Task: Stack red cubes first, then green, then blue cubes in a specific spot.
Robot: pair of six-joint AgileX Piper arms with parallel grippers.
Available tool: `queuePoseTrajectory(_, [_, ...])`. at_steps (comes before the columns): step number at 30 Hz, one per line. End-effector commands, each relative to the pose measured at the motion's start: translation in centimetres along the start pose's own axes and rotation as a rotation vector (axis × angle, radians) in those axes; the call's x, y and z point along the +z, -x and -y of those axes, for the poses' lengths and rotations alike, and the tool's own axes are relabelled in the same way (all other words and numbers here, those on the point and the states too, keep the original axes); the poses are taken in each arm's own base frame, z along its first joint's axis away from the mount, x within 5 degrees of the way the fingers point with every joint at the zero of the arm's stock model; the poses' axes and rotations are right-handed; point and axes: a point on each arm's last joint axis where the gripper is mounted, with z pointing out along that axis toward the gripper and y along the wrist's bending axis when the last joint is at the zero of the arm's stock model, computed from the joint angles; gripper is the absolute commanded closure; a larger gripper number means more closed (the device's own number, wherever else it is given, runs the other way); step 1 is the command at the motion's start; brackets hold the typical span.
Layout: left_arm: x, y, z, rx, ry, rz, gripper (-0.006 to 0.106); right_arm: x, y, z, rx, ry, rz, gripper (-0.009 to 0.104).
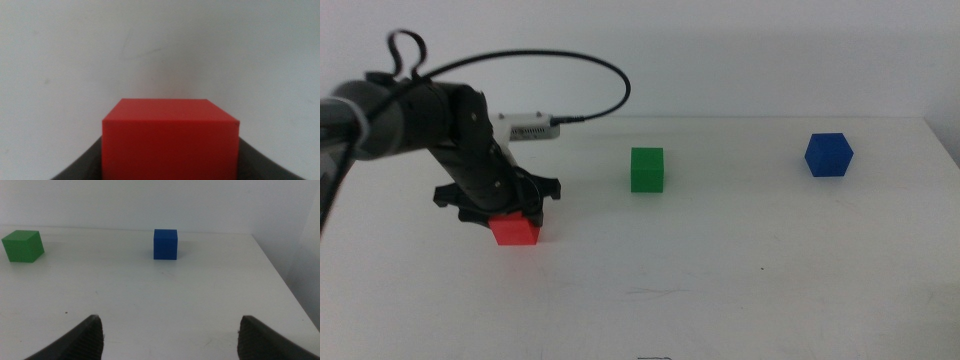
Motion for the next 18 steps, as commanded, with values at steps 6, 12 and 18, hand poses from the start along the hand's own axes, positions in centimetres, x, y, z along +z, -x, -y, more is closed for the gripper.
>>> queuePoseTrajectory(6, [-5.8,-0.5,3.8,-0.049,-0.072,0.079,0.095,-0.4,1.5,0.0,-0.019,-0.006,0.11,0.003])
queuePoseTrajectory(12, [-5.0,-2.9,10.5,-0.049,-0.139,0.085,0.095,-0.4,1.5,0.0,-0.019,-0.006,0.11,0.003])
queuePoseTrajectory(18, [-3.5,-3.9,14.3,-0.021,-0.163,0.06,0.095,-0.4,1.5,0.0,-0.019,-0.006,0.11,0.003])
